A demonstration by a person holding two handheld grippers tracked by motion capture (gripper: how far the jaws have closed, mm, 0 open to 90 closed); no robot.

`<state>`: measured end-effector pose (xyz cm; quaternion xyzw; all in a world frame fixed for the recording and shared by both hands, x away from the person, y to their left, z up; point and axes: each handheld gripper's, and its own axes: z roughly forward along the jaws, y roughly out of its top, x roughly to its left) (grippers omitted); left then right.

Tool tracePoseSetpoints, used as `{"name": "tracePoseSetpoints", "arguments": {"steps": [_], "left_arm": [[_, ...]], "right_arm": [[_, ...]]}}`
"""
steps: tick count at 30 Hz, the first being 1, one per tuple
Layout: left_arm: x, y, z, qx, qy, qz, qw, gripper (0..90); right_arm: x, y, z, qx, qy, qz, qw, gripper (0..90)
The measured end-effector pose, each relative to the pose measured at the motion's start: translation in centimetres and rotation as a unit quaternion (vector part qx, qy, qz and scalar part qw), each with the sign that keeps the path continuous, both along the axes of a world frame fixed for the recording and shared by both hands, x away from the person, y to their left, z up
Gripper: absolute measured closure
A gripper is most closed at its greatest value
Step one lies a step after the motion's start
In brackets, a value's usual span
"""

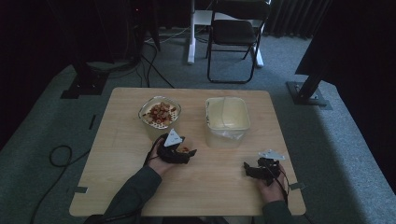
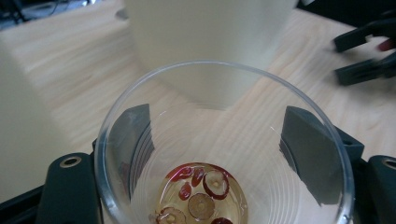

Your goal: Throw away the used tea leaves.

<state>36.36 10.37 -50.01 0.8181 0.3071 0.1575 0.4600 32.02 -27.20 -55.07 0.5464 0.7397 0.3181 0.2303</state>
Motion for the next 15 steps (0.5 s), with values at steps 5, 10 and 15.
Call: {"name": "tracePoseSetpoints", "arguments": {"steps": [5, 10, 15], "left_arm": [[0.2, 0.7, -1.1, 0.002, 0.006, 0.008, 0.9999, 25.2], [0.2, 1.0, -1.5, 0.001, 0.001, 0.015, 0.9999, 20.8], [0.0, 1.4, -1.8, 0.002, -0.001, 0.023, 0.9997, 17.9]], "right_arm": [[0.0, 0.0, 0.0, 0.000, 0.000, 0.000, 1.0000, 11.9], [0.0, 0.0, 0.0, 0.000, 0.000, 0.000, 1.0000, 11.9], [0.0, 0.0, 0.0, 0.000, 0.000, 0.000, 1.0000, 11.9]]}}
